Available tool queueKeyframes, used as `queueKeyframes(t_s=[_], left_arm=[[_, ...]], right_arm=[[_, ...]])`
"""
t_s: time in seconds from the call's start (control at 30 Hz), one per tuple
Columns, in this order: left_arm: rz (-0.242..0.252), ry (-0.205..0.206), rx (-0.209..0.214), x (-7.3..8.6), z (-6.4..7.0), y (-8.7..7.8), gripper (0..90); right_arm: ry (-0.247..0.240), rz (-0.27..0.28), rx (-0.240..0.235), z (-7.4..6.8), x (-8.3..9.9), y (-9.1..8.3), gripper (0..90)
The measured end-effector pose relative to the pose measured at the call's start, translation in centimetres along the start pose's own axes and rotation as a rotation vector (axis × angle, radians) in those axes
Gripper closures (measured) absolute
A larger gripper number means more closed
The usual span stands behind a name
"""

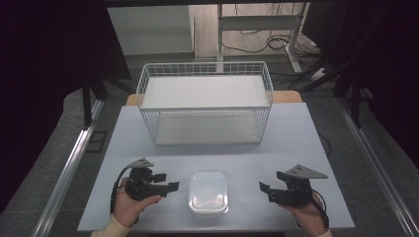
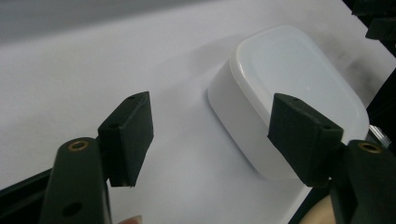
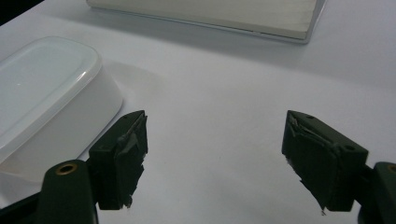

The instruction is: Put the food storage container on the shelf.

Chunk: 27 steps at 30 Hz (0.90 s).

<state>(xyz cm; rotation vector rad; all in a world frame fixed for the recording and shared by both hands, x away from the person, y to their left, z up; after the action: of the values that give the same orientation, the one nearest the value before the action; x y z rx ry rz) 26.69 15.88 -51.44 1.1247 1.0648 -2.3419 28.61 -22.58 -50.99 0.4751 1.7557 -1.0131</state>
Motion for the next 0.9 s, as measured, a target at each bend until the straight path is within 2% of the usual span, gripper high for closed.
queueKeyframes(t_s=[0.2, 0.3, 0.53, 0.77, 0.87, 0.9], left_arm=[[0.008, 0.012, -0.002, 0.0, -0.3, 0.0, 30.8], [0.031, 0.035, -0.012, -0.2, -0.4, -0.2, 31.0], [0.043, 0.046, -0.003, -0.3, -0.2, -0.4, 30.8], [0.052, 0.053, 0.022, -0.4, 0.4, -0.4, 29.1], [0.051, 0.032, 0.046, -0.4, 0.7, -0.3, 28.1], [0.050, 0.024, 0.052, -0.4, 0.8, -0.2, 28.1]], right_arm=[[0.007, 0.003, -0.007, 0.1, 0.0, 0.1, 22.7], [0.018, 0.013, -0.020, 0.0, -0.3, 0.2, 23.1], [0.021, 0.010, -0.030, -0.4, -0.5, 0.4, 23.9], [0.083, -0.002, -0.081, -1.3, -1.1, 0.3, 24.1], [0.131, -0.039, -0.116, -2.5, -1.2, 0.5, 23.7], [0.131, -0.039, -0.116, -2.5, -1.2, 0.5, 23.7]])
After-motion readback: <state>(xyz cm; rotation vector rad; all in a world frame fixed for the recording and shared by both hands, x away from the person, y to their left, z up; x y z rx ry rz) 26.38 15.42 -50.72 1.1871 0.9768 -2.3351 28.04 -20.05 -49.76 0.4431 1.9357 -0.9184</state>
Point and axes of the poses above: each handheld gripper's, and its own axes: y roughly forward along the jaws, x roughly out of its underside, z roughly to its right, the point moved 5 cm from there along y, roughly forward along the jaws, and after that the axes turned 12 degrees about z, right-handed, at the moved point
